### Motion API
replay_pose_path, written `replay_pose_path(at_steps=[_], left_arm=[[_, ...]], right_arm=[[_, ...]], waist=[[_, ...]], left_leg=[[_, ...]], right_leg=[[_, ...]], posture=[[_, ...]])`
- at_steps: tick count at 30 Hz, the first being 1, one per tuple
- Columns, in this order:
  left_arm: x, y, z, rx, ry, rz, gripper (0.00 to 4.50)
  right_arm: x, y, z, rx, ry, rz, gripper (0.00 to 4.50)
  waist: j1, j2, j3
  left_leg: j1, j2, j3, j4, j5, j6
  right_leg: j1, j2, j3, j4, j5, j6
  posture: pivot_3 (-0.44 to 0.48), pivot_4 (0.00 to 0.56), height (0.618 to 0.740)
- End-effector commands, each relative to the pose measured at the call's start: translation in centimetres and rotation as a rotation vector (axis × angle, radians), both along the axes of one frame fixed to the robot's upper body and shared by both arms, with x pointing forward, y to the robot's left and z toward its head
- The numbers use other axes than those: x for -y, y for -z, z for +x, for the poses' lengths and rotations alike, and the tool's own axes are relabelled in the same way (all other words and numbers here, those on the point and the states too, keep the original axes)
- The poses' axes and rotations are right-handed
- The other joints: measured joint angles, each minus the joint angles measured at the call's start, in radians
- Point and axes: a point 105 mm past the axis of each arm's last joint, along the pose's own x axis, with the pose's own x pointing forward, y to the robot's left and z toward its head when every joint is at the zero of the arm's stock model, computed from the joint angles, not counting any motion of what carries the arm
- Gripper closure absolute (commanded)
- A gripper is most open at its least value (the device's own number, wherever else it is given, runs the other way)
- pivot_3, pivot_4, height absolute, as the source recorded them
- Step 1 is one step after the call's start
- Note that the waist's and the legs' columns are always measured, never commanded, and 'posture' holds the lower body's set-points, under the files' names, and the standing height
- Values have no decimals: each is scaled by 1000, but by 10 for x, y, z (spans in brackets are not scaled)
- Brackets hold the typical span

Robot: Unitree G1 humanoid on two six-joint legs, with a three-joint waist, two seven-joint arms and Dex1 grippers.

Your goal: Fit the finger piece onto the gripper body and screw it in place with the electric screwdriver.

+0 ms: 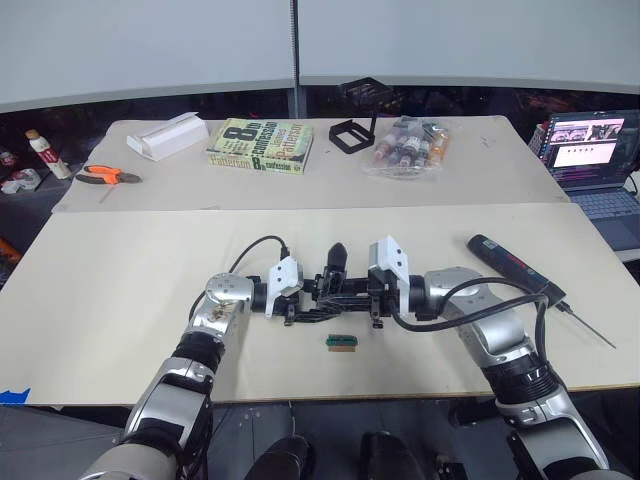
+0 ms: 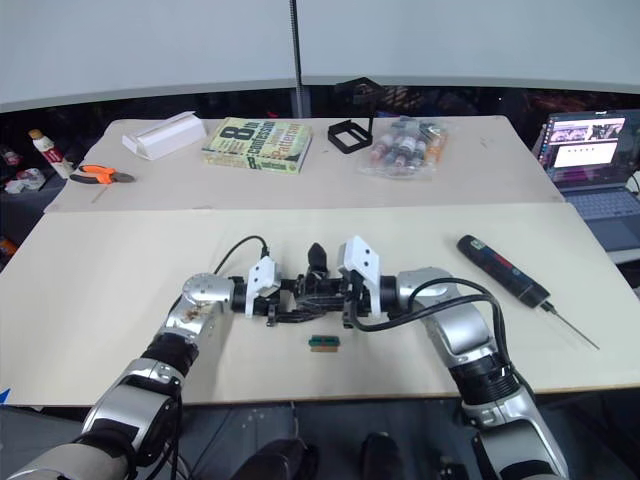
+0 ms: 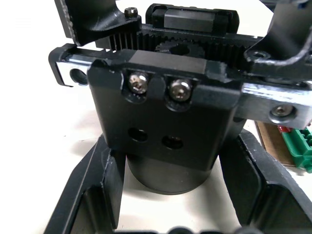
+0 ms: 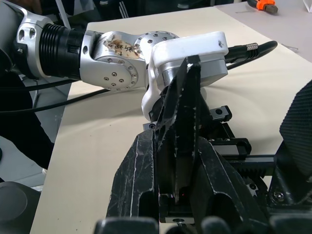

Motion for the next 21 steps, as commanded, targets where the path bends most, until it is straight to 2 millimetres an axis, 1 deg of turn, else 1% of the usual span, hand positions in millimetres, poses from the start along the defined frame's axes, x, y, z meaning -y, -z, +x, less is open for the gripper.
replay_pose_path(at_steps=[1,6,11,15,18,21], left_arm=[[1,-1,-2,25,13,14,2218],[1,-1,-2,25,12,12,2218],[2,-1,-2,21,12,10,2218],[3,-1,-3,19,15,7,2218],[3,-1,-2,18,11,3,2218],[3,-1,-2,18,6,1,2218]], right_arm=[[2,13,4,-33,40,-72,4070],[4,19,7,-54,65,-147,4070],[2,24,7,-112,70,-170,4071],[7,34,8,-179,92,-198,4071],[10,37,17,-194,136,-184,4072],[10,38,18,-193,133,-190,4072]], waist=[[0,0,0],[-1,0,-1],[-1,0,-2],[-1,0,-4],[-2,0,-7],[-3,0,-9]], left_leg=[[0,0,0,0,0,0],[1,0,0,0,0,0],[1,0,0,0,0,0],[1,0,0,0,0,0],[2,0,0,0,0,0],[3,0,0,0,0,0]], right_leg=[[0,0,0,0,0,0],[0,0,0,0,0,0],[1,0,0,1,0,0],[1,0,0,1,0,0],[1,0,0,1,0,0],[1,0,1,3,0,0]], posture=[[0,150,740],[0,150,740],[0,150,740],[0,150,740],[0,150,740],[0,150,740]])
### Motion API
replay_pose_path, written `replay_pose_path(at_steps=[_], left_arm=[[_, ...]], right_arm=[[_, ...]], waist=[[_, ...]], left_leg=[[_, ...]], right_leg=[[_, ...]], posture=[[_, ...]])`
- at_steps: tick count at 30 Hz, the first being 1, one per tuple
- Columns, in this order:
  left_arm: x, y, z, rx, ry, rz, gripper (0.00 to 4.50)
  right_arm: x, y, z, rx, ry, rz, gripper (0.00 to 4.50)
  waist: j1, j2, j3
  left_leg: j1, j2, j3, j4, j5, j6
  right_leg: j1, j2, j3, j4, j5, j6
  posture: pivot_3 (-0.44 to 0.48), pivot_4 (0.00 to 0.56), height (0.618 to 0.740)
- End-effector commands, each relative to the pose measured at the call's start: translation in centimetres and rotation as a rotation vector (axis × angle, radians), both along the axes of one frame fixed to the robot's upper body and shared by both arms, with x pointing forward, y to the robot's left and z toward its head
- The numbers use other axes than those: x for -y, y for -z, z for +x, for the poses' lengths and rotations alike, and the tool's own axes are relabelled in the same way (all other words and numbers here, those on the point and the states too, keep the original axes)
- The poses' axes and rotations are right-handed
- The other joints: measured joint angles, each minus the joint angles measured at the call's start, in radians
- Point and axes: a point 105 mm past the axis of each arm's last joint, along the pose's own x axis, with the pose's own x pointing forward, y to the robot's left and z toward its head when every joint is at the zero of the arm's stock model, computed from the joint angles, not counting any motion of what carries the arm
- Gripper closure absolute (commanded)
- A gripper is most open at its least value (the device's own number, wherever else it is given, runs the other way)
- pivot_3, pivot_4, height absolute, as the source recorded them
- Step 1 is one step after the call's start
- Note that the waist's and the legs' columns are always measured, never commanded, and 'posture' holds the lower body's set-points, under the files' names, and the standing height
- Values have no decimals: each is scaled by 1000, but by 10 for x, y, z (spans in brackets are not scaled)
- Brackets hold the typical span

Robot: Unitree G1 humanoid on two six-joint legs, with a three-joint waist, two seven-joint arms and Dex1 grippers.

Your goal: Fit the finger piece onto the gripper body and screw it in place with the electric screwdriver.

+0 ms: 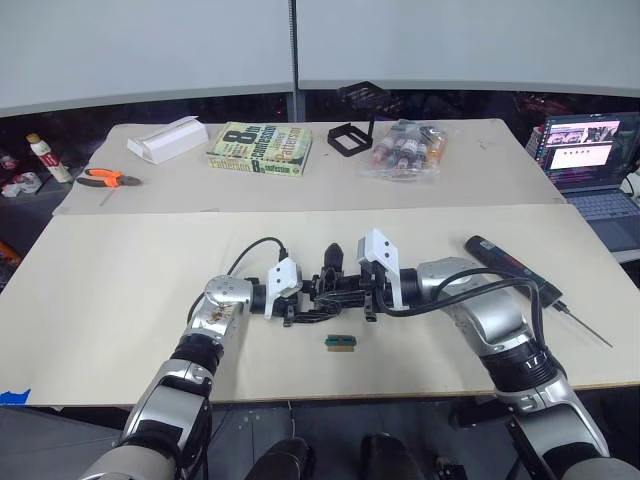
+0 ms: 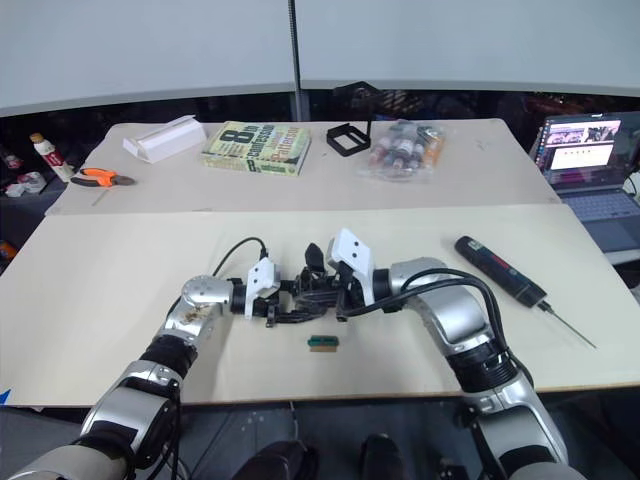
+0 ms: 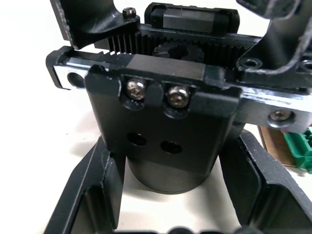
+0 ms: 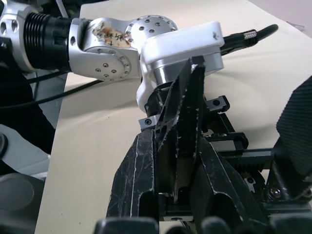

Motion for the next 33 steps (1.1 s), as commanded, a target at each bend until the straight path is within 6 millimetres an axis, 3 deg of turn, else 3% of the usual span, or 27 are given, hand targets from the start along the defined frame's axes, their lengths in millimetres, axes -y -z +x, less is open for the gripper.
replay_pose_path(at_steps=[1,4,14,16,25,33], left_arm=[[6,-5,-2,31,27,-4,2218],[6,-4,-2,29,23,-3,2218],[3,-4,-2,25,15,-2,2218],[3,-4,-2,25,14,-2,2218],[2,-2,-1,18,4,-5,2218],[3,-3,2,21,-26,-32,2218]], right_arm=[[16,36,9,-111,101,-105,4072],[18,36,4,-110,61,-128,4072],[5,6,-2,-59,-2,-40,4072],[1,-2,-5,-36,-19,-15,3046],[-9,-32,-17,66,-89,66,27],[-3,-53,-18,151,-92,165,27]], waist=[[0,0,-1],[0,0,-2],[1,0,-2],[1,0,-2],[1,0,-2],[3,0,-2]], left_leg=[[0,0,0,0,0,0],[1,0,0,0,0,-1],[1,0,0,0,0,-1],[0,0,0,0,0,-1],[-2,0,0,0,0,-1],[-2,0,0,0,0,-1]], right_leg=[[0,0,0,1,0,0],[0,0,0,3,0,0],[0,0,0,3,0,0],[-1,0,0,3,0,0],[-3,-3,0,3,0,0],[-3,-2,0,3,0,0]], posture=[[0,150,740],[0,150,740],[0,150,740],[0,150,740],[0,150,740],[0,150,740]])
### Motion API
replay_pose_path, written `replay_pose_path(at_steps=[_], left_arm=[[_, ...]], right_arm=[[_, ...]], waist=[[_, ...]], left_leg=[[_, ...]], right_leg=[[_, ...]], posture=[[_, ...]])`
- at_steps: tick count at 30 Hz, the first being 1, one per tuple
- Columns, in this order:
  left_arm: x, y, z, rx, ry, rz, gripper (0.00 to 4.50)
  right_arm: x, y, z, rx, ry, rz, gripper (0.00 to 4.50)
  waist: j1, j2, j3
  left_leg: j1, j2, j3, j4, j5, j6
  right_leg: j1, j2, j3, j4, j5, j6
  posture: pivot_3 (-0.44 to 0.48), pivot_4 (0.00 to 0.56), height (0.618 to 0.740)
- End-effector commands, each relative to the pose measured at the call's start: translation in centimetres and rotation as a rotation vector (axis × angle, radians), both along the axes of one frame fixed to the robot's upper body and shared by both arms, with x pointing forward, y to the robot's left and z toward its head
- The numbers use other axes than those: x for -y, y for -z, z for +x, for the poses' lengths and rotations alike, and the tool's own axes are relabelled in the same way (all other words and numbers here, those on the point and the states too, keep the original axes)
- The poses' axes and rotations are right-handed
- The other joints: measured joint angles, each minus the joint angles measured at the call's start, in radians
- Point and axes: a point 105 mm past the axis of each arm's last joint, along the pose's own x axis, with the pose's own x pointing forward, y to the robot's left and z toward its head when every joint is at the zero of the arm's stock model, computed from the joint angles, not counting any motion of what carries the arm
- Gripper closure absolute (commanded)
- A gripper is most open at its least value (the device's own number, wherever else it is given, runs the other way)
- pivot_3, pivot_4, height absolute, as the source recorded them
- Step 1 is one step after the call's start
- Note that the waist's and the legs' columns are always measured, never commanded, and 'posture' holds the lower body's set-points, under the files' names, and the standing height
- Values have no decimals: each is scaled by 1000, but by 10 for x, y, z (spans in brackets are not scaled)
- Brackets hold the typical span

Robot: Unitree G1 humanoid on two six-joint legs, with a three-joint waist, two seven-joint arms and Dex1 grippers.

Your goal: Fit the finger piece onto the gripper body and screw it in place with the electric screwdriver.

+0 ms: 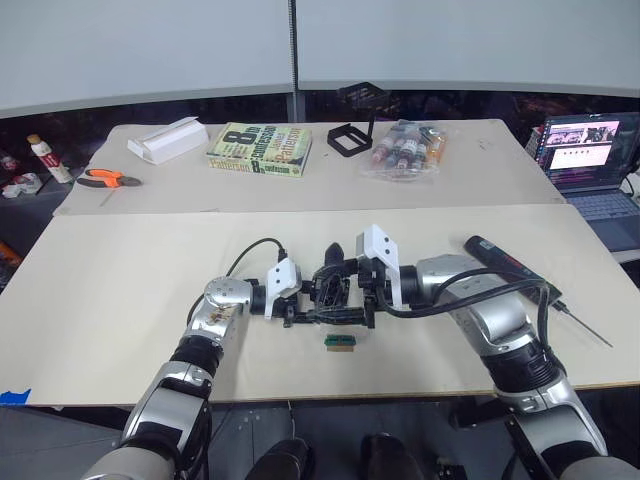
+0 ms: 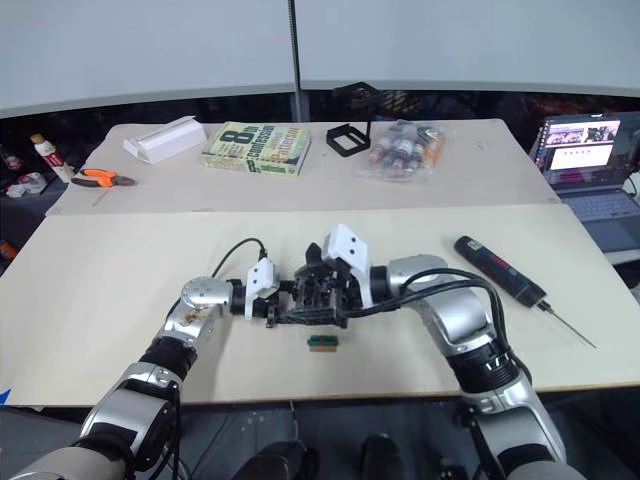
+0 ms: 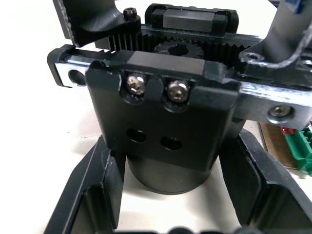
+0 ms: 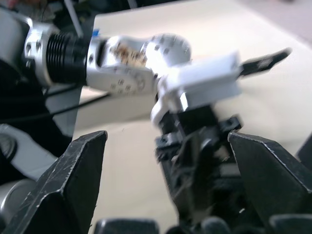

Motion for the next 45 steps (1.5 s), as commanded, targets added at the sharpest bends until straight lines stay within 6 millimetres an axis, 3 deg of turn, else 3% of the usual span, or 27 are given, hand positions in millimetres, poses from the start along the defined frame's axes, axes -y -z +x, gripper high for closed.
replay_pose_path(at_steps=[1,4,6,9,15,17,20,22,24,28,35,39,45], left_arm=[[3,-5,4,16,-24,-31,2218],[2,-7,7,8,-46,-49,2218],[1,-6,6,6,-33,-42,1181],[-3,-8,4,2,-27,-50,40],[-23,-13,1,7,-56,-56,40],[-37,-18,-3,21,-76,-63,40],[-69,-38,-15,36,-133,-121,40],[-81,-54,-27,47,-131,-164,40],[-86,-68,-36,105,-130,-183,40],[-97,-108,-62,171,-98,-207,40],[-100,-132,-69,148,-151,-292,40],[-94,-133,-71,140,-156,-305,40],[-86,-133,-70,129,-146,-307,40]], right_arm=[[8,-28,-13,68,-59,90,27],[18,-34,-22,94,-80,109,27],[29,-38,-23,110,-43,130,0],[55,-44,-34,118,-19,177,0],[109,-49,-49,108,148,215,0],[136,-45,-52,135,256,177,0],[191,-34,-64,140,493,132,0],[214,-31,-73,139,599,129,0],[226,-30,-79,153,655,121,0],[270,-14,-99,161,845,68,0],[326,21,-131,101,1093,0,0],[328,21,-115,110,1102,-12,0],[330,16,-57,129,1041,-129,0]], waist=[[3,0,0],[6,0,0],[4,0,0],[5,-1,0],[0,-1,0],[2,-1,0],[5,-1,0],[4,0,1],[5,1,1],[12,1,2],[20,9,4],[5,9,4],[-7,9,5]], left_leg=[[0,0,0,0,0,0],[0,-1,0,0,0,0],[0,-1,0,0,0,1],[-1,0,0,0,0,1],[-1,1,0,-1,-1,1],[-1,1,0,-2,-1,1],[-1,2,0,-3,-1,1],[0,2,0,-4,-1,2],[1,1,0,-3,-2,2],[5,2,0,-3,-9,1],[18,1,0,-9,-11,1],[20,2,0,-14,-9,-1],[21,2,1,-17,-6,-5]], right_leg=[[0,0,0,0,0,0],[0,0,0,-1,0,0],[1,0,0,-1,0,0],[0,0,0,-1,0,0],[1,-2,0,-5,0,0],[1,-2,1,-5,0,0],[1,-1,1,-6,0,0],[1,-1,1,-7,0,0],[3,0,2,-8,0,0],[8,-1,2,-9,0,0],[18,2,2,-12,-1,1],[18,2,4,-12,-1,1],[17,1,5,-12,-1,-1]], posture=[[0,150,740],[0,150,740],[0,150,740],[0,150,740],[0,150,740],[0,150,740],[0,150,740],[0,150,740],[0,150,740],[0,150,740],[0,150,740],[0,150,740],[0,150,740]])
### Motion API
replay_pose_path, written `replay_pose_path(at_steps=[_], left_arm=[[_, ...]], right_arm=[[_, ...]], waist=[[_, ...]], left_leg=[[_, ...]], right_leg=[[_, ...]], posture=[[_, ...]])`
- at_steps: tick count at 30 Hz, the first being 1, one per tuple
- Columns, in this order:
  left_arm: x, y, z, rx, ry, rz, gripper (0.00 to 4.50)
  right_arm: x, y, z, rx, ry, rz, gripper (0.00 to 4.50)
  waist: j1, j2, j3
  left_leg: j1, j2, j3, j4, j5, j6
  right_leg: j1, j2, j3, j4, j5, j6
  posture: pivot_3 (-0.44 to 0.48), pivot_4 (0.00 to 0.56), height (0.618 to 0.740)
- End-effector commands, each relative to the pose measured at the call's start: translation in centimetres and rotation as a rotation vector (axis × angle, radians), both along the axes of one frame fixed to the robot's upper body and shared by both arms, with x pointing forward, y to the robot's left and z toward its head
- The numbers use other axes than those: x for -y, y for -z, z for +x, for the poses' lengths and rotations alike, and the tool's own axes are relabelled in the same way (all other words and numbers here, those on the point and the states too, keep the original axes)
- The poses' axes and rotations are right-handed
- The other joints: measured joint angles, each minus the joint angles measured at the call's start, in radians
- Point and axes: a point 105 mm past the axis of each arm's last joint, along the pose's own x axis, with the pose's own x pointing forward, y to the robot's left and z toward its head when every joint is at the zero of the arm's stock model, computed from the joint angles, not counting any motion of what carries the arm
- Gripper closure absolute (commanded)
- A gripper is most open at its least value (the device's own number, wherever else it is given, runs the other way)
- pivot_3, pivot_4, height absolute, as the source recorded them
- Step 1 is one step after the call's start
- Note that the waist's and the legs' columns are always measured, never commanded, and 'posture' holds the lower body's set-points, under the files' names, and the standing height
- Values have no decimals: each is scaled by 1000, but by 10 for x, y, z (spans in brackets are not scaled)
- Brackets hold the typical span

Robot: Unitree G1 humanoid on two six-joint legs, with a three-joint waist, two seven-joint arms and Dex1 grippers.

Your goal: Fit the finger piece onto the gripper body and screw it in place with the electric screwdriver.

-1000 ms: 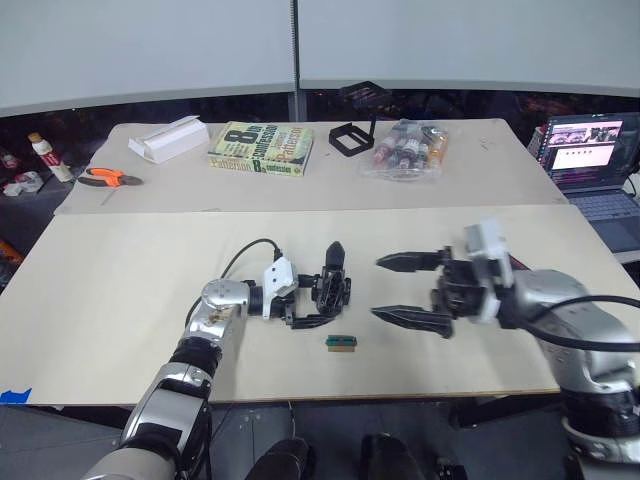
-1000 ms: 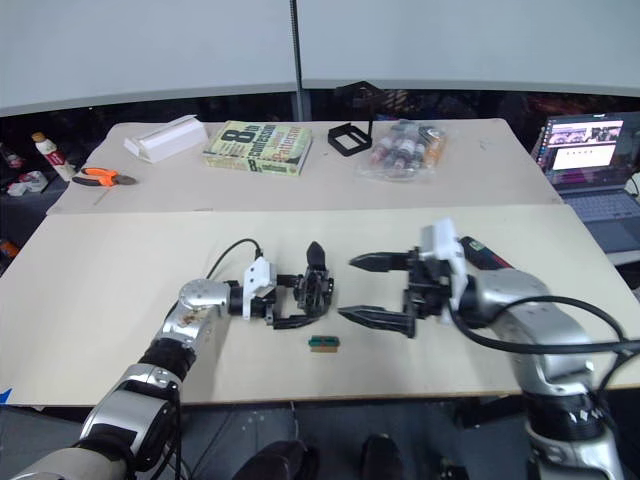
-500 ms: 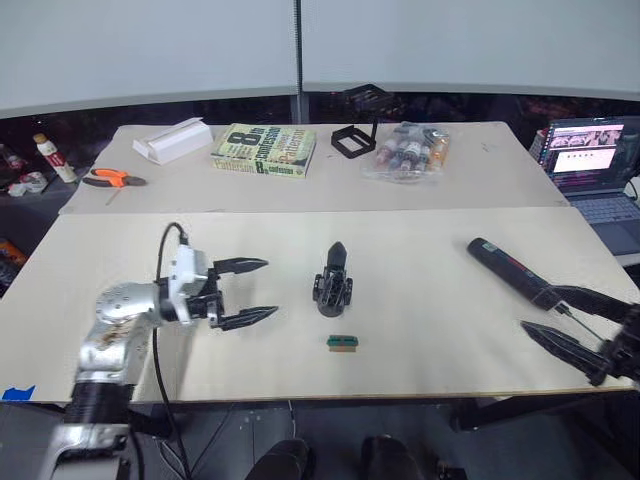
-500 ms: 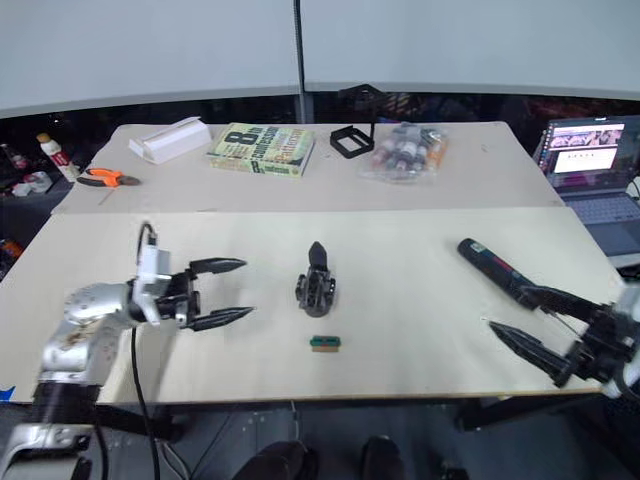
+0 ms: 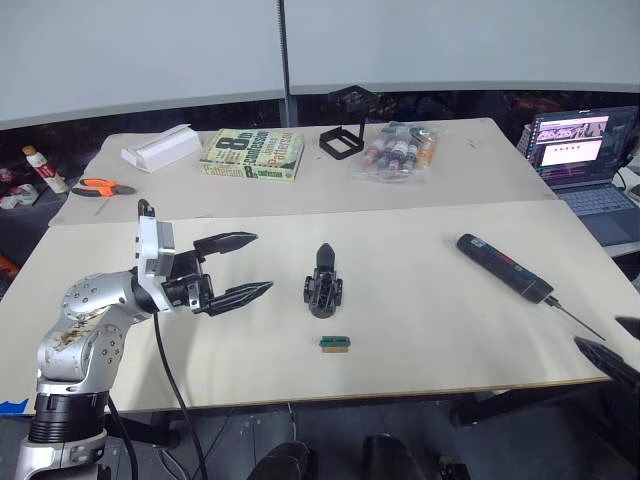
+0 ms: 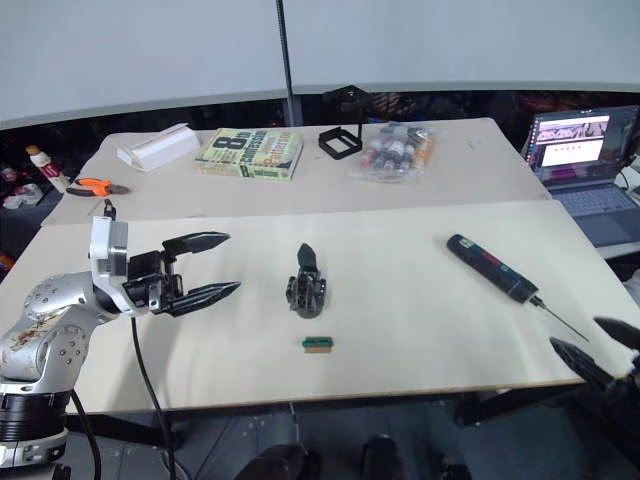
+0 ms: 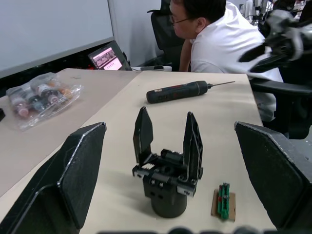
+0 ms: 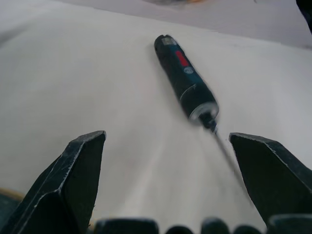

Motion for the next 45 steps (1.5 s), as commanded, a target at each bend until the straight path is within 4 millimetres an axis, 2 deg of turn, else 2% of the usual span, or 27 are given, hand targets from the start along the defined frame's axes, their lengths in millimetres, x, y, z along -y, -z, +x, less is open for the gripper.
replay_pose_path(at_steps=[1,5,7,12,14,18,23,26,30,32,34,40,45], left_arm=[[7,-8,-2,30,25,-2,40],[11,-9,1,32,34,-2,40],[12,-9,1,35,36,-2,40],[13,-7,-2,24,45,1,40],[13,-6,-3,24,42,2,40],[11,-6,-3,28,30,7,40],[9,-8,-3,36,33,18,0],[11,-8,-8,38,67,28,0],[18,-7,-17,8,144,30,0],[24,-7,-21,4,173,31,0],[28,-7,-25,-2,199,37,0],[35,-6,-33,-34,251,32,0],[44,-3,-38,-26,290,37,0]], right_arm=[[2,-7,37,-17,-14,-95,0],[7,-1,90,-166,49,-183,0],[3,4,107,-218,24,-200,0],[5,23,128,-351,36,-242,0],[7,31,132,-405,73,-231,0],[0,40,134,-458,28,-211,0],[-4,30,141,-408,4,-208,1540],[-2,18,137,-364,-43,-236,2510],[-12,-6,127,-360,-171,-215,2530],[-24,-18,115,-364,-262,-241,2530],[-42,-20,98,-385,-349,-283,2530],[-92,0,58,-443,-417,-285,2530],[-111,28,48,-468,-434,-291,2530]], waist=[[1,-1,0],[0,0,1],[0,-1,1],[13,-1,1],[11,-1,1],[8,-1,1],[5,-1,1],[4,-1,1],[4,0,1],[6,1,1],[9,1,1],[10,1,1],[15,1,1]], left_leg=[[0,0,0,0,1,-1],[0,-1,0,0,2,-4],[-1,-1,0,0,3,-4],[-4,0,0,-1,7,3],[-7,-1,0,-1,6,4],[-8,-1,0,0,6,5],[-7,0,0,0,7,2],[-6,-1,0,0,7,1],[-11,-1,0,0,8,3],[-17,-1,0,1,8,2],[-19,0,0,1,8,2],[-20,0,0,2,8,2],[-16,-1,0,2,7,0]], right_leg=[[0,0,0,0,0,0],[0,-1,0,0,0,0],[-1,-1,0,-1,0,-1],[-5,-1,-2,-1,-1,-2],[-6,-2,-1,-2,-1,-2],[-7,-2,-1,-3,-1,-2],[-6,-1,-1,-1,-1,-2],[-6,-1,-1,0,-1,-2],[-12,-1,-1,1,-1,-2],[-18,-1,-1,2,-1,-2],[-21,-1,-1,3,-1,-2],[-21,-2,-1,4,0,-3],[-16,-2,-1,3,0,-3]], posture=[[0,150,740],[0,150,740],[0,150,740],[0,150,740],[0,150,740],[0,150,740],[0,150,740],[0,150,740],[0,150,740],[0,150,740],[0,150,740],[0,150,740],[0,150,740]])
